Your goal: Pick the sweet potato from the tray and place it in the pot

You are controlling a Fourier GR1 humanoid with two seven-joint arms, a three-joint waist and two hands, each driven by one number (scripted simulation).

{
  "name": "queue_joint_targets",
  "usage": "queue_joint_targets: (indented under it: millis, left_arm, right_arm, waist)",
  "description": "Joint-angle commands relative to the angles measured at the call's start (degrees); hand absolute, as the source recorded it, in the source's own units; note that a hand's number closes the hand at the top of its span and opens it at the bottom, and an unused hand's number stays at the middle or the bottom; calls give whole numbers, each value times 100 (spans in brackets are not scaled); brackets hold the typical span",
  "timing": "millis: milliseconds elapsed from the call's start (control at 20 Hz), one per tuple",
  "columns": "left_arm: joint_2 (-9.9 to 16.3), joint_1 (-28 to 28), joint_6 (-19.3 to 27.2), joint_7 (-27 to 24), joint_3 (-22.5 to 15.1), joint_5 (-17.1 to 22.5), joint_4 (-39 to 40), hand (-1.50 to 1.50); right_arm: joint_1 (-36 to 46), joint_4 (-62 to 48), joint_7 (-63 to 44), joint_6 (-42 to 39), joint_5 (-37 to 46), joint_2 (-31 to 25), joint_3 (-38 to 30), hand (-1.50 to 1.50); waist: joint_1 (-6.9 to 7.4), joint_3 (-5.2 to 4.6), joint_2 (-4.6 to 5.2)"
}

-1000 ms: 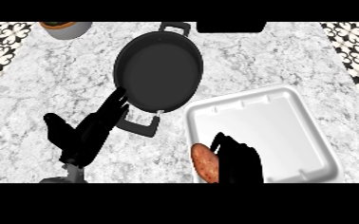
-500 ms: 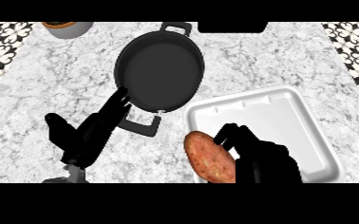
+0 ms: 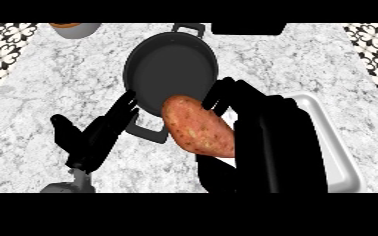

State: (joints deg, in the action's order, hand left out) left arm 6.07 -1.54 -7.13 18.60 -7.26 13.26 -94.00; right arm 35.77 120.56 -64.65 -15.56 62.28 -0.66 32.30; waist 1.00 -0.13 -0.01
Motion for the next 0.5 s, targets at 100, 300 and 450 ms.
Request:
queue_joint_targets:
  millis: [100,300,450]
  left_arm:
    - [82,-6,-141,-175,123,12,221,0]
    - [73,-190,-133,14,148,56,172,0]
    - [60,31,-73,128,78,38,-203,0]
  right_arm:
    - [1482,-981,-1110,4,-996,63,-818,150]
    - [2018,-2401,-287,402,-1216,64,-1420,150]
    - [2638,-3305,-62,697,-1444,65,-1594,150]
  waist:
    - [20,0,-2]
    - [25,5,17]
    - [78,6,14]
